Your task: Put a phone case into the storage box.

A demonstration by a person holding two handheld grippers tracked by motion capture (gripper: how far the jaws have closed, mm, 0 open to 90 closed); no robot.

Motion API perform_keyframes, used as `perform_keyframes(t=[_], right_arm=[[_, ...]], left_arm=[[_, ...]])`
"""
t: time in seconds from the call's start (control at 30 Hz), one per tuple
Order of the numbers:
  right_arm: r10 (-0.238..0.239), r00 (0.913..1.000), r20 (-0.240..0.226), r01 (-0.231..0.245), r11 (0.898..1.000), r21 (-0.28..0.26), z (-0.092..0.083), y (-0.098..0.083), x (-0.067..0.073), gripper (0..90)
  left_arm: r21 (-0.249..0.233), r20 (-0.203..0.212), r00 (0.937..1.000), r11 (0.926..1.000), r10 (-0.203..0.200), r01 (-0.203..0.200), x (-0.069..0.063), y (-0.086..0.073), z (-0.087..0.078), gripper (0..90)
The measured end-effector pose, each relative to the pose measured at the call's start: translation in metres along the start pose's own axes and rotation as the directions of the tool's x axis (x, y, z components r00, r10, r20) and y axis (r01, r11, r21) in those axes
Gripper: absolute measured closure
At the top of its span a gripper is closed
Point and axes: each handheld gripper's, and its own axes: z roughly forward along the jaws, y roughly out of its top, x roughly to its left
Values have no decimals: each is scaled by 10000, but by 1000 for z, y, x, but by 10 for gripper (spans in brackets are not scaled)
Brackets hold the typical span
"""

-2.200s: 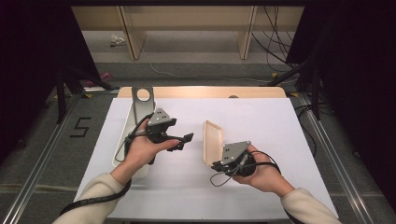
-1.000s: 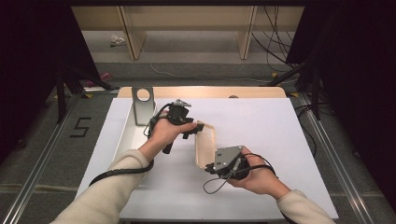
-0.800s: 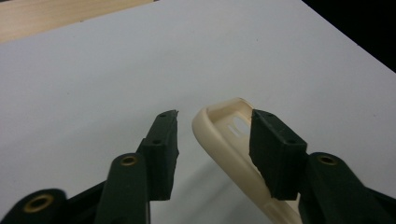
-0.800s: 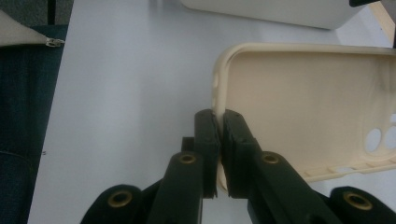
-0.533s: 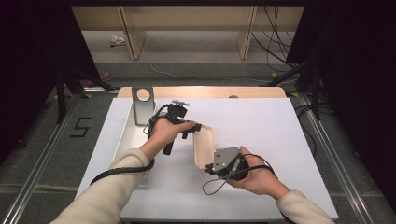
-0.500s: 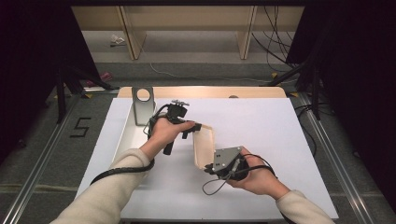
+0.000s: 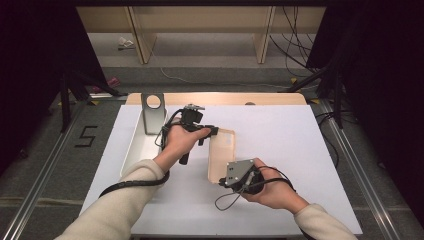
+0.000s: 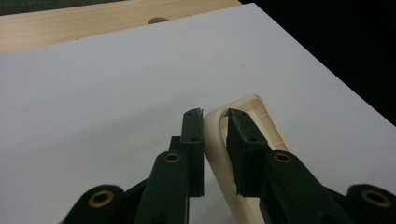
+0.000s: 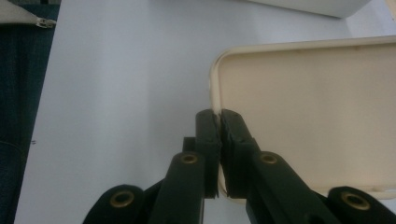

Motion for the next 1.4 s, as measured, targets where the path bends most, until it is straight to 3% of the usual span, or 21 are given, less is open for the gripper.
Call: perform_keyframes(t=[0.1, 0.23, 0.3, 0.43, 0.5, 0.8, 0.93, 1.1, 1.23, 1.4], right_arm=[[46, 9999, 94, -47, 10000, 74, 2, -1, 0, 842], [499, 9976, 480, -493, 9987, -125, 0, -5, -4, 726], [802, 9941, 726, -782, 9965, -303, -2, -7, -8, 665], [1487, 9820, 1167, -1428, 9881, -571, -7, -13, -13, 624], [1757, 9765, 1252, -1680, 9833, -693, -9, -16, -16, 619], [2362, 9583, 1607, -2247, 9706, -866, -14, -25, -23, 580], [2754, 9440, 1815, -2617, 9603, -962, -15, -30, -27, 563], [3264, 9250, 1947, -3099, 9443, -1111, -18, -35, -33, 525], [3595, 9087, 2121, -3411, 9324, -1190, -19, -38, -35, 513], [3793, 8984, 2216, -3593, 9247, -1258, -20, -40, -38, 506]], left_arm=[[-374, 163, 9998, 9993, 91, -85, -5, 2, -3, 781], [-613, -277, 9951, 9935, 946, -962, -10, 5, -7, 799], [-809, -56, 9975, 9943, 699, -701, -9, 6, -10, 799], [-1007, -309, 9915, 9865, 1267, -1292, -9, 6, -14, 800], [-1062, -300, 9900, 9844, 1379, -1403, -9, 6, -16, 800], [-1291, -235, 9821, 9735, 1870, -1885, -13, 6, -22, 800], [-1460, -122, 9750, 9642, 2219, -2213, -16, 6, -25, 800], [-1671, -27, 9709, 9571, 2396, -2366, -18, 6, -30, 800], [-1994, -26, 9587, 9393, 2845, -2793, -18, 6, -35, 800], [-2511, 61, 9440, 9142, 3300, -3180, -15, 5, -43, 800]])
